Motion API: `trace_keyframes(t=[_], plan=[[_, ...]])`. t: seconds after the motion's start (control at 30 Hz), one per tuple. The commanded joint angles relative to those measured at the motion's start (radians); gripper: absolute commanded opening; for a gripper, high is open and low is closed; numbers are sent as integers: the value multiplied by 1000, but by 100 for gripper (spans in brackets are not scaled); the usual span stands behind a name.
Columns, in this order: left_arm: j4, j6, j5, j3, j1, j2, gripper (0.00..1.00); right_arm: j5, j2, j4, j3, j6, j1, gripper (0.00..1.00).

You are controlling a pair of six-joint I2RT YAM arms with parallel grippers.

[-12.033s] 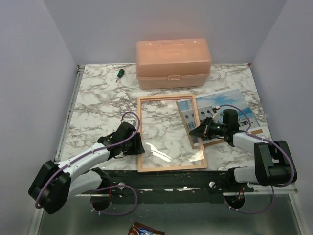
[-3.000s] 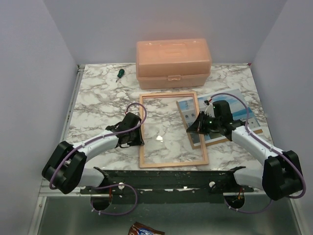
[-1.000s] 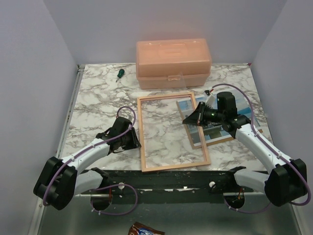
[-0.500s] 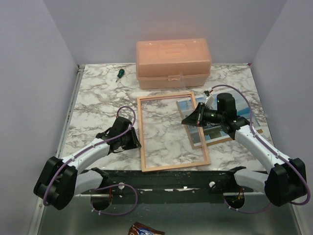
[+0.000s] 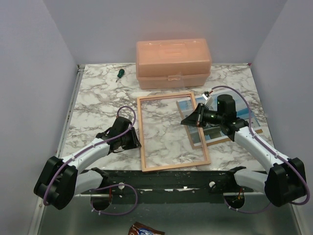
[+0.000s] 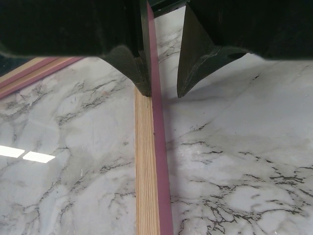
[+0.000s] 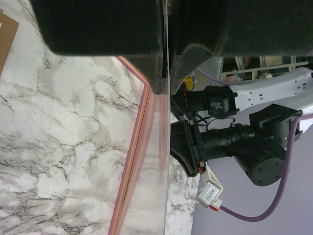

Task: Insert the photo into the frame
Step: Place the photo frame item in the photo frame.

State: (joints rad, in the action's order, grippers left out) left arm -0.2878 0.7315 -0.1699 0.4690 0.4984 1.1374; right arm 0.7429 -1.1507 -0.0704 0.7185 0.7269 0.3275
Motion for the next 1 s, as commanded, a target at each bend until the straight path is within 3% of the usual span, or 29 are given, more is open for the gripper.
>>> trace_keyframes(t=[0.0, 0.67, 0.97], plan=[[-44, -26, 26, -19, -3, 28, 28, 34, 16, 90, -22, 18, 4, 1], [-45, -31, 22, -13, -4, 41, 28, 26, 21, 152, -140, 45, 4, 1], [-44, -37, 18, -12, -4, 45, 27, -64, -11, -9, -122, -77, 3, 1]])
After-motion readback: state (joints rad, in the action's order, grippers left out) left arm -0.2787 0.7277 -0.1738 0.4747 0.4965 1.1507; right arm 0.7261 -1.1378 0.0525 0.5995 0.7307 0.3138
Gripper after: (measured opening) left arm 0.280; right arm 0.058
